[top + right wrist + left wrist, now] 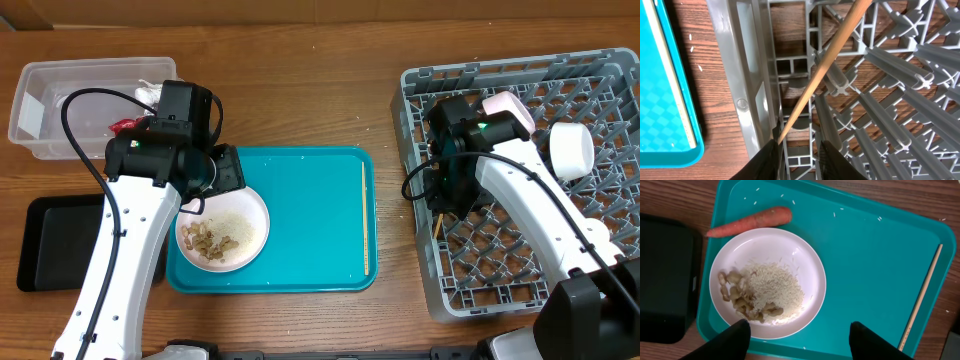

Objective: Sort waste into correct bins and load items into the dishwasher

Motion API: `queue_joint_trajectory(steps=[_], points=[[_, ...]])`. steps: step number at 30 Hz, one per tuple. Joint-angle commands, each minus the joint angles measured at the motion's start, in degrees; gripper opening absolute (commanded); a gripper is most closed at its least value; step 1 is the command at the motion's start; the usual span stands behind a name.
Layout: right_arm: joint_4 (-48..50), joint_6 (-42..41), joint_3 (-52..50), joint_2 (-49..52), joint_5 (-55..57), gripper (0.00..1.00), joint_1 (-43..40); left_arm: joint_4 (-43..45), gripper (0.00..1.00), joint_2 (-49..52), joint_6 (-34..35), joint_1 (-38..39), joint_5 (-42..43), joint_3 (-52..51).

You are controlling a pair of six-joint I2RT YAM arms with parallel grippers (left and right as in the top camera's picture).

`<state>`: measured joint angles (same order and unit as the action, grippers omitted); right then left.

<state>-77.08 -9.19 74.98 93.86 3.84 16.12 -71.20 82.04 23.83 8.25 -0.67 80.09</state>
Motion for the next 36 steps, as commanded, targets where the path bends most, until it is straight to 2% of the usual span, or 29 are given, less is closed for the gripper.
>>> queue_joint_trajectory(steps=[1, 5, 8, 12, 16, 21, 35, 36], points=[[0.4, -0.2, -0.4, 0.0, -0.1, 0.3, 0.0, -0.2, 0.66, 0.3, -0.7, 0.0, 0.2, 0.6], [2.1, -1.7, -0.3, 0.0, 0.9, 0.27, 0.0, -0.2, 0.66, 0.3, -0.7, 0.0, 0.2, 0.6], [6.0, -10.1, 0.0, 0.0, 7.8, 0.28, -1.1, -0.2, 0.66, 0.3, -0.7, 0.0, 0.2, 0.6], [12.2, -13.7, 0.2, 0.0, 8.8, 0.28, -4.4, -0.2, 0.66, 0.3, -0.7, 0.0, 0.2, 0.6], [17.7, -13.7, 0.1, 0.0, 4.5, 0.28, -7.9, -0.2, 0.66, 0.3, -0.7, 0.0, 0.2, 0.6], [20.0, -13.3, 0.0, 0.1, -1.1, 0.28, -8.7, -0.2, 0.65, 0.3, -0.7, 0.0, 0.2, 0.6], [21.5, -13.4, -0.7, 6.9, -1.4, 0.27, -8.7, -0.4, 0.65, 0.3, -0.7, 0.0, 0.2, 0.6], [21.6, -13.4, -0.7, 7.1, -1.4, 0.24, -8.7, -0.4, 0.65, 0.3, -0.7, 0.0, 0.2, 0.6]])
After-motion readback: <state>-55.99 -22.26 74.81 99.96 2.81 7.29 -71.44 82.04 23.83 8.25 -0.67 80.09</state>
